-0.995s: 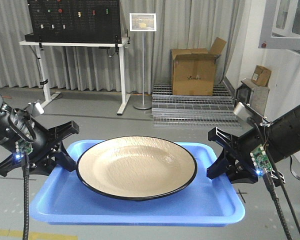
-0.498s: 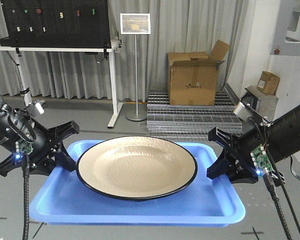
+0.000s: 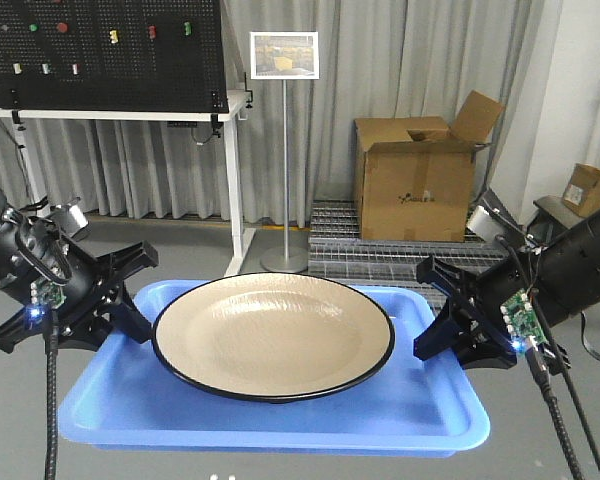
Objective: Place disk in tray to left cabinet
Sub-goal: 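Carry the tray with both grippers to the open white cabinet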
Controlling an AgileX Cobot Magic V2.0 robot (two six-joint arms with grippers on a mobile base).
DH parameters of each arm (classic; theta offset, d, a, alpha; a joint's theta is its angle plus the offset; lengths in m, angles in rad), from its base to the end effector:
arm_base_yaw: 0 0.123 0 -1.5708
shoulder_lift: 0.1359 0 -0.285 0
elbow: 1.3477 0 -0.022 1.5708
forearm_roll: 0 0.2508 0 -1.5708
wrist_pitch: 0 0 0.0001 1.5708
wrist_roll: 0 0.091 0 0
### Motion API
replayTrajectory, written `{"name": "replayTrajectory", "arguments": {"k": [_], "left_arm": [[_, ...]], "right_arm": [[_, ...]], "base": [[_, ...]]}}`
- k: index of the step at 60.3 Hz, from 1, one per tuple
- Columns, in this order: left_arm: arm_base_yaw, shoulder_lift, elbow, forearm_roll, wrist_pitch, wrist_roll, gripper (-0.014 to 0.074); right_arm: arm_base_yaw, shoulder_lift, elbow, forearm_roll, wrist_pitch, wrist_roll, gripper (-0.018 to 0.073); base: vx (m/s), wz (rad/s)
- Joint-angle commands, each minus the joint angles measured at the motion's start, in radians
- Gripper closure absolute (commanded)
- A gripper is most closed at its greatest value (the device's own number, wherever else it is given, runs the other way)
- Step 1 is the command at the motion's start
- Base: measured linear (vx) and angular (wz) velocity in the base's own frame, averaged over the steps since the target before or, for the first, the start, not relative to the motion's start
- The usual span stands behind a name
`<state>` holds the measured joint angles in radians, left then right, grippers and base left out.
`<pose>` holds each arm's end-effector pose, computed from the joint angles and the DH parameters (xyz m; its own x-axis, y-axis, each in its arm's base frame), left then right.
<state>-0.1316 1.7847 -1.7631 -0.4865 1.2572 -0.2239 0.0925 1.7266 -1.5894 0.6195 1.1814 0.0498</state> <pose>0.3708 -0.0899 0.3546 -0.9512 -0.2139 -0.2225 -0.0665 0.8459 -0.5292 0.3585 0.0824 0.3352 -0.9569 0.1730 -0.2333 0.0013 0.8058 0.5922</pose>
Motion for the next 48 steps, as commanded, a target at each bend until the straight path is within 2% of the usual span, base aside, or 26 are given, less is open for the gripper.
{"name": "replayTrajectory", "arguments": {"k": [1, 48], "left_arm": [[-0.025, -0.058, -0.038, -0.151, -0.004, -0.023, 0.0596], [-0.025, -0.058, -0.038, -0.151, -0.004, -0.023, 0.0596]], "right_arm": [[0.015, -0.055, -0.038, 0.144, -0.019, -0.006, 0.0564], [0.015, -0.055, -0.038, 0.144, -0.019, -0.006, 0.0564]], "base": [[0.67, 0.0], [0.65, -0.1]]}}
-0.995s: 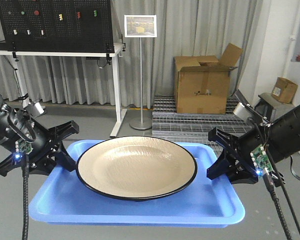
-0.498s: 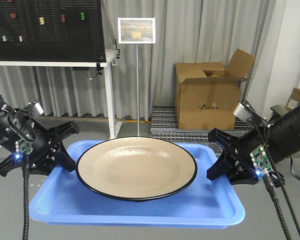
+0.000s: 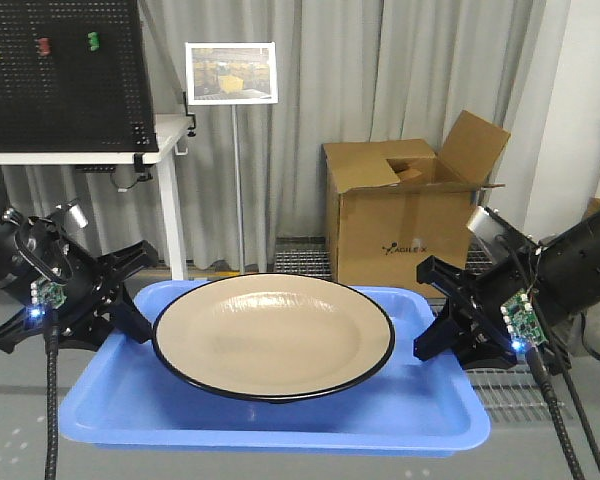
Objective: Place disk in tray to left cabinet
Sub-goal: 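Carry the tray with both grippers to the open white cabinet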
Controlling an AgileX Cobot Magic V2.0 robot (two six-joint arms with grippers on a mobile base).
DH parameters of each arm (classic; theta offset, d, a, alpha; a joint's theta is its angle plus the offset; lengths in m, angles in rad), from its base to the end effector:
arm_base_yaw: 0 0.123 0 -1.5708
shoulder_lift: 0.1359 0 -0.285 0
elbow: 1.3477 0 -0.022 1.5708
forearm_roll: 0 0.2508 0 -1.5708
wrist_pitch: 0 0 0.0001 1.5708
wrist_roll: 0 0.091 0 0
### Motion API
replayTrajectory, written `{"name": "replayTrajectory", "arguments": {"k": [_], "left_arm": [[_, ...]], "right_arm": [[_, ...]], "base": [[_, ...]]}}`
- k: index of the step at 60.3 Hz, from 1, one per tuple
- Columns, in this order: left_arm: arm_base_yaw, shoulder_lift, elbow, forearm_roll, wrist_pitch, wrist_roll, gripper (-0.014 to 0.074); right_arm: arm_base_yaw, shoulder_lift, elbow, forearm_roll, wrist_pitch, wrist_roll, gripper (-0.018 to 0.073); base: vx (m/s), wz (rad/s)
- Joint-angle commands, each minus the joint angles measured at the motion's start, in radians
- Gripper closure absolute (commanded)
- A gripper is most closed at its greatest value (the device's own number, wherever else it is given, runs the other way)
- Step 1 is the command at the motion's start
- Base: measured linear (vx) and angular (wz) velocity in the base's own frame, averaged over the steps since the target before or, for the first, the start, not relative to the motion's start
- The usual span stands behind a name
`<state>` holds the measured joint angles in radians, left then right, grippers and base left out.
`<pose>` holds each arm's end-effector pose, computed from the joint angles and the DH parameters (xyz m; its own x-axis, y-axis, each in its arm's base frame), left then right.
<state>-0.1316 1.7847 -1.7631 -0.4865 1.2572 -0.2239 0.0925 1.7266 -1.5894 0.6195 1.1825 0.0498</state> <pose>0.3708 -0.0899 0.3546 -0.9512 -0.2139 -0.2225 -0.0665 0.8459 -0.5292 0.3584 0.0824 0.3352 -0.9572 0.1724 -0.2324 0.0013 0.8058 0.5922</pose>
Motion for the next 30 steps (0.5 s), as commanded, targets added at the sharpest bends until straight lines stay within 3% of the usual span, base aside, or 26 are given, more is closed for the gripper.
{"name": "replayTrajectory", "arguments": {"k": [1, 30], "left_arm": [[-0.025, -0.058, -0.038, -0.151, -0.004, -0.023, 0.0596], [-0.025, -0.058, -0.038, -0.151, -0.004, -0.023, 0.0596]], "right_arm": [[0.015, -0.055, -0.038, 0.144, -0.02, -0.006, 0.0564], [0.015, -0.055, -0.038, 0.144, -0.02, -0.006, 0.0564]], "base": [[0.62, -0.07], [0.58, -0.06]]}}
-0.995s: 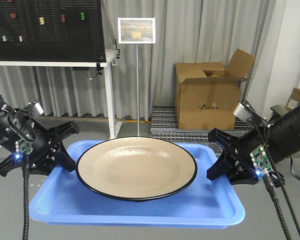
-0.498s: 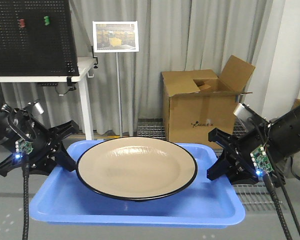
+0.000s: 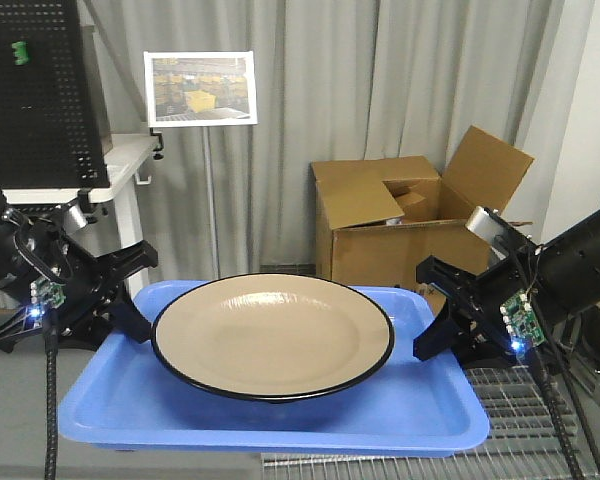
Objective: Place disk in tray to left cabinet
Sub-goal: 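Carry the tray with both grippers to the open white cabinet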
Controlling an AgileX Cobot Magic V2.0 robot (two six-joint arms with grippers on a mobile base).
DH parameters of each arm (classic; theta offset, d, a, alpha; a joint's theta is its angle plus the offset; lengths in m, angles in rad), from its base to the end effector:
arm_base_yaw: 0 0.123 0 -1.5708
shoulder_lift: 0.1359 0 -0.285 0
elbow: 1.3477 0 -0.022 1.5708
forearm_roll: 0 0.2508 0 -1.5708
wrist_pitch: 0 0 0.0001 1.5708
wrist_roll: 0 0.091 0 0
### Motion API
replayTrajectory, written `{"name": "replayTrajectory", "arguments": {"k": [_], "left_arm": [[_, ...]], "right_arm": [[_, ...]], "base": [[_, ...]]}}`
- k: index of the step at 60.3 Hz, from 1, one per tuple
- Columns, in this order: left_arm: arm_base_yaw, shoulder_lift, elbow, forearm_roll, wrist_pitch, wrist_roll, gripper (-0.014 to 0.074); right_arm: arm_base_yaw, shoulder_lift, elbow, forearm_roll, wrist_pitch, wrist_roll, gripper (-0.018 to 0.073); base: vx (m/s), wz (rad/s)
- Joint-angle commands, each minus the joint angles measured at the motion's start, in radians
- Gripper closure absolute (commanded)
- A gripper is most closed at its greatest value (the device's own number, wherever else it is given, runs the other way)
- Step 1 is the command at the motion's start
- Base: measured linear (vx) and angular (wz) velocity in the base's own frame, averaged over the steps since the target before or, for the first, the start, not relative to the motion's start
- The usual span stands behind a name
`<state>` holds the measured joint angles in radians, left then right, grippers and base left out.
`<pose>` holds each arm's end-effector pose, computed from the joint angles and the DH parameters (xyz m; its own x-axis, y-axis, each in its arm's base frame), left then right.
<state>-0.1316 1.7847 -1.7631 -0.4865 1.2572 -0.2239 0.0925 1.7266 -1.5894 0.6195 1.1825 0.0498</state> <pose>0.3708 -0.0899 0.3546 -0.9512 -0.2139 -0.2225 -0.0665 0.8459 -0.5292 0.3584 0.0824 0.3352 -0.9572 0.1724 -0.2324 0.0013 0.8058 0.5922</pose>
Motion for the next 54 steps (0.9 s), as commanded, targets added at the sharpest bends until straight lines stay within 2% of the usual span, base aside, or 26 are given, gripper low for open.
{"name": "replayTrajectory", "arguments": {"k": [1, 32, 54], "left_arm": [[-0.025, -0.058, -0.038, -0.151, -0.004, -0.023, 0.0596], [-0.025, -0.058, -0.038, -0.151, -0.005, -0.023, 0.0596], [-0.025, -0.058, -0.038, -0.151, -0.005, -0.023, 0.0596]], "right_arm": [[0.015, -0.055, -0.038, 0.144, -0.02, -0.006, 0.0564], [0.015, -0.055, -0.038, 0.144, -0.018, -0.006, 0.0564], [0.015, -0.055, -0.038, 0.144, -0.019, -0.006, 0.0564]], "base": [[0.5, -0.11], [0.44, -0.18], [0.32, -0.45]]}}
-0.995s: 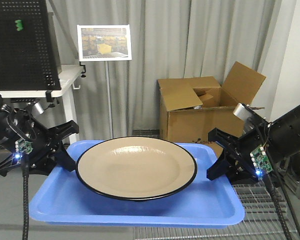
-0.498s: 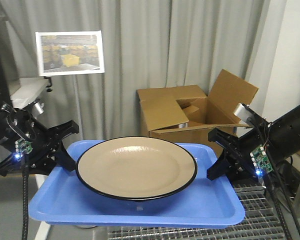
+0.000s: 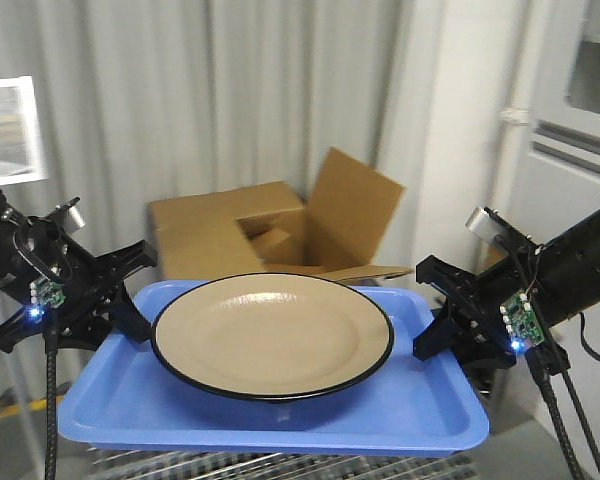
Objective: Place disk in tray to left cabinet
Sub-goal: 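Carry the tray with both grippers to the open white cabinet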
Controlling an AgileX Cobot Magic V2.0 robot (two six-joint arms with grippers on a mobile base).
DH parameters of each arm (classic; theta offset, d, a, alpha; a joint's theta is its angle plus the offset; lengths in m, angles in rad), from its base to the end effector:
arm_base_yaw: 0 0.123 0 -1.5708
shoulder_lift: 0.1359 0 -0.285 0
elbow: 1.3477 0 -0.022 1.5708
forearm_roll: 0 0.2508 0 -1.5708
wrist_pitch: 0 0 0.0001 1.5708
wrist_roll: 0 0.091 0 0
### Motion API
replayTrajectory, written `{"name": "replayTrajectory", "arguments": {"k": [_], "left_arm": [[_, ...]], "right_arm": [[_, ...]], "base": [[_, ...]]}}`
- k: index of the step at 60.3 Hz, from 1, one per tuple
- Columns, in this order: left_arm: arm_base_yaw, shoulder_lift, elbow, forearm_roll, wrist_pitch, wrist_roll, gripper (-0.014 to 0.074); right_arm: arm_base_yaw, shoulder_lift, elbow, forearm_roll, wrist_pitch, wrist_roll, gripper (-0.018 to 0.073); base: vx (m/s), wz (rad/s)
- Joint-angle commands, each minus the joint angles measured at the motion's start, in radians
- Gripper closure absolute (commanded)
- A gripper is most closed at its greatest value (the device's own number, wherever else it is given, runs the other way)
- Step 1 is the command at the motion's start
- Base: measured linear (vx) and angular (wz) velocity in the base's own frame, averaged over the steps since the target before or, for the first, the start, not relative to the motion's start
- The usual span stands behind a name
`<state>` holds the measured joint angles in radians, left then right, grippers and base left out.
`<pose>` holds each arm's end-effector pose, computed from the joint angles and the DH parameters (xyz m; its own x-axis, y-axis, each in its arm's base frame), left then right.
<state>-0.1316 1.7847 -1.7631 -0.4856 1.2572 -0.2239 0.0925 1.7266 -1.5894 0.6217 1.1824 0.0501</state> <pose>0.3708 -0.0899 0.3545 -0.9511 -0.2138 -0.2228 -0.0665 0.8464 -0.5284 0.3584 0.0825 0.3353 -0.9572 0.1733 -0.2317 0.0018 0.8044 0.5940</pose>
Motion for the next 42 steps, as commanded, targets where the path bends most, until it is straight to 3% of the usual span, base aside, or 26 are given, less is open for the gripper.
{"name": "replayTrajectory", "arguments": {"k": [1, 42], "left_arm": [[-0.025, -0.058, -0.038, -0.152, -0.005, -0.023, 0.0596], [-0.025, -0.058, -0.038, -0.152, -0.005, -0.023, 0.0596]], "right_arm": [[0.015, -0.055, -0.038, 0.142, -0.019, -0.006, 0.0564], [0.015, -0.055, -0.038, 0.142, -0.019, -0.006, 0.0564]], "base": [[0.24, -0.61], [0.17, -0.73]]}}
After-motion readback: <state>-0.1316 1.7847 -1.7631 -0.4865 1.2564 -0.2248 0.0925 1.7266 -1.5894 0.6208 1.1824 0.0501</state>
